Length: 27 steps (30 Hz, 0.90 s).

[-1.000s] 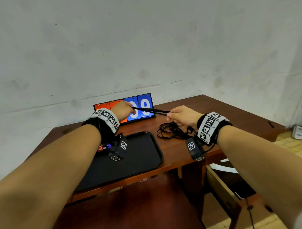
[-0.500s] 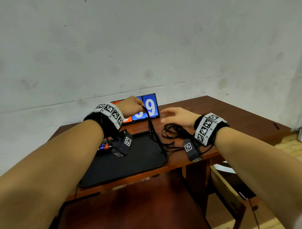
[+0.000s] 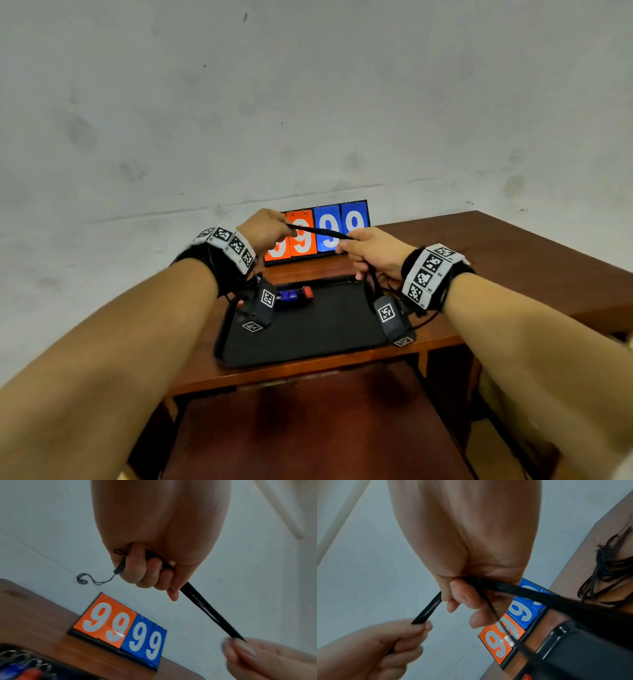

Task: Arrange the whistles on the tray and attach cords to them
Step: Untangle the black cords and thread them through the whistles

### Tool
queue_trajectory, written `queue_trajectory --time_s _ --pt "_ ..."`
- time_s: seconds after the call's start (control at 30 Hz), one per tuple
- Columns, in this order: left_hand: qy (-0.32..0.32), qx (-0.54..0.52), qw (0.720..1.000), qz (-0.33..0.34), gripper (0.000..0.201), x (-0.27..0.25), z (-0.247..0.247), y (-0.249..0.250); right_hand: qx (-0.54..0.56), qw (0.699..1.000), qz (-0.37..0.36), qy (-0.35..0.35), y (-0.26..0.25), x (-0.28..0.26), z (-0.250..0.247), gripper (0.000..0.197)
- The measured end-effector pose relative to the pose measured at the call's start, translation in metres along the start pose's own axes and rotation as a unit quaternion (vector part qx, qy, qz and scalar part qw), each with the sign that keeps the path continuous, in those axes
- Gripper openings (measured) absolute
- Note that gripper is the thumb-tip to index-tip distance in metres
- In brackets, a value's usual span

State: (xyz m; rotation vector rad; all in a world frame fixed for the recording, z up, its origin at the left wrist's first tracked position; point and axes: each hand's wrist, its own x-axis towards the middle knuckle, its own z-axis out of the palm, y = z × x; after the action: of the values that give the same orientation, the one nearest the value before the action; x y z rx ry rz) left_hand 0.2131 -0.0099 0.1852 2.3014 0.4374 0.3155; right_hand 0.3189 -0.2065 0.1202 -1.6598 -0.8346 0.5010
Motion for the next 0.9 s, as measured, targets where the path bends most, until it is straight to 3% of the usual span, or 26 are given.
queue_trajectory --time_s 0.13,0.27,0.63,0.9 --pt "0.026 -0.045 0.997 -0.048 0.003 -0.007 -0.025 -0.045 -0.047 0.998 0.028 -0.016 0.002 0.001 -0.004 0.024" --pt "0.028 -0.078 0.993 -0.083 0.020 -0.012 -0.038 -0.086 -0.119 0.991 0.051 -0.021 0.012 0.001 0.000 0.024" --pt "-0.070 0.022 0.994 -0.081 0.012 -0.018 -0.038 -0.155 -0.270 0.960 0.071 0.020 0.041 0.005 0.006 0.024" --pt "-0.121 -0.037 0.988 -0.092 0.022 -0.023 -0.031 -0.182 -0.320 0.942 0.101 0.020 0.060 0.009 0.005 0.023"
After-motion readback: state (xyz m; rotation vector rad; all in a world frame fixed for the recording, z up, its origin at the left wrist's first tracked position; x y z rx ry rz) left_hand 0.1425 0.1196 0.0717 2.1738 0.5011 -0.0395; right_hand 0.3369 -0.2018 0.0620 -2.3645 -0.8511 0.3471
